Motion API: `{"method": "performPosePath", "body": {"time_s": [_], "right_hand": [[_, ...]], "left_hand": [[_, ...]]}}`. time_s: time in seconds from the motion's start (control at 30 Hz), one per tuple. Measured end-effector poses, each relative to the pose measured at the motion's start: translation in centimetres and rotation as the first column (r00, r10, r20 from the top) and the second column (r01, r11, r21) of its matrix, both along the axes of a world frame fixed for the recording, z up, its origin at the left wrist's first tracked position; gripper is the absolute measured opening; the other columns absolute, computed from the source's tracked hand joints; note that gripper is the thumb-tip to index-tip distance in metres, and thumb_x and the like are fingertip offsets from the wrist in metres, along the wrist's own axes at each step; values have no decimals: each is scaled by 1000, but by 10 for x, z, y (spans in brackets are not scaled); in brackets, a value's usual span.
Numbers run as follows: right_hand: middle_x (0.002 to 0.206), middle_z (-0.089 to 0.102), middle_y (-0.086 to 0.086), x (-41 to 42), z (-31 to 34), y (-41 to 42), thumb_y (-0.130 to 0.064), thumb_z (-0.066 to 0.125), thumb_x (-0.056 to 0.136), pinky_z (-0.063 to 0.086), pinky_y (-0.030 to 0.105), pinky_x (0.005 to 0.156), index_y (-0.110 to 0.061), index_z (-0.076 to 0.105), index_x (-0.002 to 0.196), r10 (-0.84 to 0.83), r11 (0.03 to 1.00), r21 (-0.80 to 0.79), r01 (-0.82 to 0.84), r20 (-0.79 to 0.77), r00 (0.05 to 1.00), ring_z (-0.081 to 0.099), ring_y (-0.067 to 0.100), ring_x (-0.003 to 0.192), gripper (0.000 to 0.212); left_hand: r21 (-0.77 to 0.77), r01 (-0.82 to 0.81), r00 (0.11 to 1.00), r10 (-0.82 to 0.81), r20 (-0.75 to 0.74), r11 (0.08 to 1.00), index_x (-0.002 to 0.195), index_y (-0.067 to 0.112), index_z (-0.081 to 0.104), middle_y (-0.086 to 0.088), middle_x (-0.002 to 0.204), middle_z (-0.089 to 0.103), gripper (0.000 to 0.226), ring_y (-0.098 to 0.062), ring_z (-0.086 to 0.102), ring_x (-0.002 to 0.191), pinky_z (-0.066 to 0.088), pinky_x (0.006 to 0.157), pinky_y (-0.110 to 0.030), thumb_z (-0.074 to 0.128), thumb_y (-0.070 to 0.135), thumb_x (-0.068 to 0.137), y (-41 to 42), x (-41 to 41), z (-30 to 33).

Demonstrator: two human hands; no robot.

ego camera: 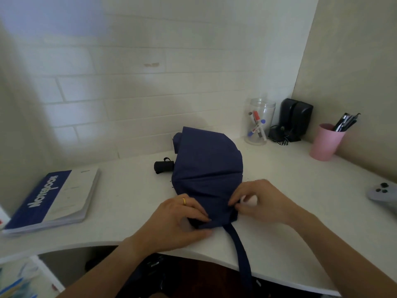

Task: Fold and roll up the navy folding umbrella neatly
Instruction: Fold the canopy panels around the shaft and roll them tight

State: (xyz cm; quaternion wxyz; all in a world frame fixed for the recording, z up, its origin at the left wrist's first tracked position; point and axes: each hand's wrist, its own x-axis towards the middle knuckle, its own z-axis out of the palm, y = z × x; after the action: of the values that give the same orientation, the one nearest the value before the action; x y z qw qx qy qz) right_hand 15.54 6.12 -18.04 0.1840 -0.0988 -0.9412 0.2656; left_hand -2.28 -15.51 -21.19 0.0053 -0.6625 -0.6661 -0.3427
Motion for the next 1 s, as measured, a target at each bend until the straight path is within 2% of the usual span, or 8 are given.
{"method": "performPosePath", "body": {"time_s": [0.13, 0.27, 0.47, 0.57, 0.67, 0.77, 0.87, 1.0], "right_hand": [[111, 71, -12, -37, 40, 19, -24, 80, 84, 57, 28, 77, -29, 72, 115, -360, 916, -311, 254, -354, 863, 67, 6, 95, 32], [112, 70, -5, -70, 61, 27, -33, 86, 78, 55, 29, 89, -23, 53, 141, -379, 774, -603, 192, -198, 904, 67, 10, 105, 71], [86, 67, 4, -45, 57, 6, 8, 75, 79, 55, 19, 84, -21, 77, 109, -258, 920, -365, 145, -282, 924, 64, 5, 75, 43], [99, 65, -1, -22, 44, 1, 7, 79, 71, 52, 16, 85, -24, 80, 86, -109, 990, -113, 83, -247, 963, 65, 9, 86, 35], [125, 60, -15, -2, 27, -6, -2, 83, 67, 45, 12, 77, -31, 72, 78, -41, 994, 98, 56, -145, 989, 60, 1, 100, 33], [114, 69, -23, 5, 11, -9, -7, 81, 70, 39, 10, 75, -32, 65, 80, -40, 993, 110, 53, -121, 992, 58, 3, 101, 32], [101, 71, -20, 3, 0, -15, -11, 77, 76, 41, 14, 74, -35, 62, 89, -62, 993, 96, 73, -107, 992, 59, 4, 95, 30], [103, 69, -23, 8, -3, -19, -33, 66, 74, 49, 22, 85, -38, 73, 96, 9, 972, 235, -29, 84, 996, 58, 0, 99, 24]], "left_hand": [[-5, 19, 993, -18, 120, 1000, 91, 29, 84, 20, 98, 74, 31, -5, 66, 93, 54, 82, -32, 66, 54, 94, 2, 6, 7], [1, -18, 993, 18, 120, 1000, 87, 26, 83, 18, 96, 76, 31, -4, 66, 91, 54, 80, -31, 65, 49, 96, 1, 6, 8], [56, -59, 991, 51, 125, 997, 93, 30, 80, 19, 93, 75, 16, 2, 68, 89, 56, 81, -23, 75, 44, 89, -5, 5, 7], [280, -281, 959, 258, 115, 918, 94, 24, 64, 13, 96, 65, 31, -1, 61, 87, 49, 79, -18, 86, 40, 77, -10, 3, 4], [454, -345, 931, 363, 51, 821, 118, 18, 60, -2, 125, 52, 62, -12, 50, 117, 43, 102, -20, 93, 35, 68, -10, 4, 8], [300, -196, 948, 259, -186, 934, 137, 22, 59, 1, 140, 53, 74, -16, 48, 132, 41, 113, -36, 84, 51, 74, -4, 1, 14], [130, -154, 936, 187, -299, 979, 135, 27, 62, 8, 141, 60, 61, -12, 52, 133, 42, 112, -35, 72, 57, 83, 0, -1, 10], [111, -64, 922, 101, -374, 992, 102, 26, 79, 11, 105, 76, 20, -10, 68, 92, 58, 78, -34, 67, 31, 87, -3, -3, 1]]}}
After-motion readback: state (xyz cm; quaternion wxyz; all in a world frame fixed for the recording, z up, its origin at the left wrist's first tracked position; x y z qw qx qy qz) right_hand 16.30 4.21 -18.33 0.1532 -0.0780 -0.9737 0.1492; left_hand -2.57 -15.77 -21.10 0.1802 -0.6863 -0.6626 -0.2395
